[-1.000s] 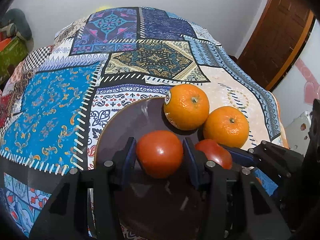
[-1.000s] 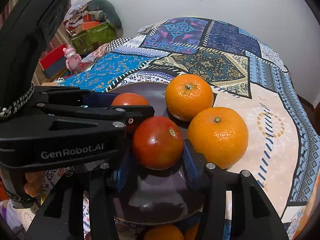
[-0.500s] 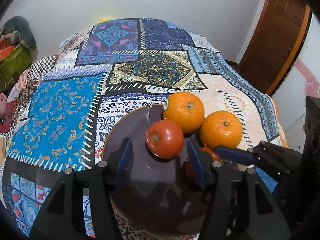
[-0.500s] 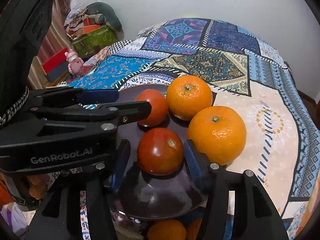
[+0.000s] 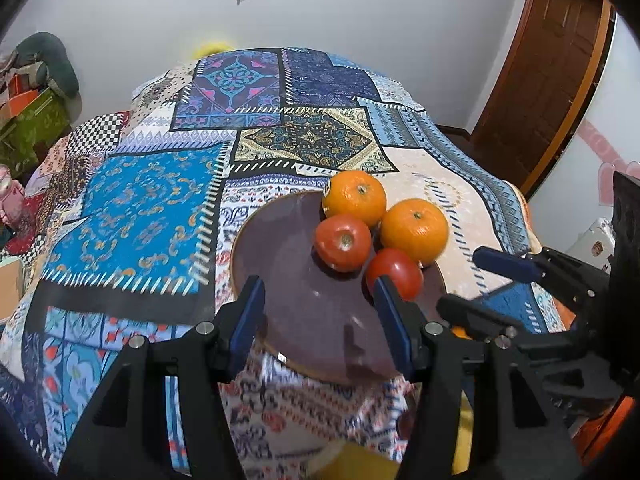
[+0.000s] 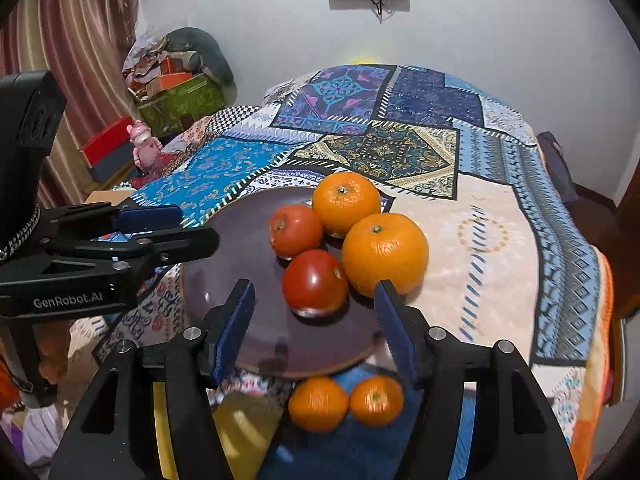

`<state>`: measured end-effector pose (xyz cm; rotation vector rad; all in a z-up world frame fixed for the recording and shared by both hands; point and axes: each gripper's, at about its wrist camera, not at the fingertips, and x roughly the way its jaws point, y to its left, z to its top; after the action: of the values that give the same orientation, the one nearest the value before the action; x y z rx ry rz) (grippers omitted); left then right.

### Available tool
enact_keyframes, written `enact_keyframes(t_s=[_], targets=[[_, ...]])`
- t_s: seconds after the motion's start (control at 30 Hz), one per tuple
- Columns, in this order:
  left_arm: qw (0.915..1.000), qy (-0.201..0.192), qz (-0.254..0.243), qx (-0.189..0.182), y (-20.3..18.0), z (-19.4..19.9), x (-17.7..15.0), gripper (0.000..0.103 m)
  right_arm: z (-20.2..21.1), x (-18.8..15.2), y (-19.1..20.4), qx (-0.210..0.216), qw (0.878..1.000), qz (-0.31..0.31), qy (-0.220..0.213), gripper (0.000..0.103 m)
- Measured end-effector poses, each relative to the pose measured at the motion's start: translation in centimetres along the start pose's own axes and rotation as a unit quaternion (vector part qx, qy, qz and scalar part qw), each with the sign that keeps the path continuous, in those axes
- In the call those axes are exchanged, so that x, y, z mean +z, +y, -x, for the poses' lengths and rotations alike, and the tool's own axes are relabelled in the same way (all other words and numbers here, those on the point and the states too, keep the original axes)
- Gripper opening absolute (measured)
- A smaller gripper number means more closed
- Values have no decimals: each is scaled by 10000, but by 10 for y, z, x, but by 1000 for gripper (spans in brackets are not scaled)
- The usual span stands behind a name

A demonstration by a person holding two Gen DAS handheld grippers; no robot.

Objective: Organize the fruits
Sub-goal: 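Move both grippers back toward the yellow cylinders on the quilt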

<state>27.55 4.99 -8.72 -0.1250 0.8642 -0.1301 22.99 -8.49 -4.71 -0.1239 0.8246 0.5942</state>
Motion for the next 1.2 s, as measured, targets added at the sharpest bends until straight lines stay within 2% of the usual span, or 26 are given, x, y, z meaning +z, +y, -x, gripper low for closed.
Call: enact_keyframes(t_s=[0.17,0.33,0.67,0.8,0.97,1.2], targets=[[9999,70,117,-96,-2,22,-22,58,19,-20,4,45,10000,-59,-49,59],[9999,107,10,38,-10,37,-47,60,32,-41,9,41,10000,-17,27,59],[9989,392,216,-127,-21,39,-95,63,30,-79,17,221,9989,-269,301,59],[9983,499,262,-166,-28,35,-109,63,27,-84,21,313,9984,-289,375,59],[9994,332,75,-57,-40,36,-118,64,24,-86,23,349,9982,-305,380,59],[9967,387,583,-410,-26,32,-124,69,17,-89,22,609,9959,-466,476,56]])
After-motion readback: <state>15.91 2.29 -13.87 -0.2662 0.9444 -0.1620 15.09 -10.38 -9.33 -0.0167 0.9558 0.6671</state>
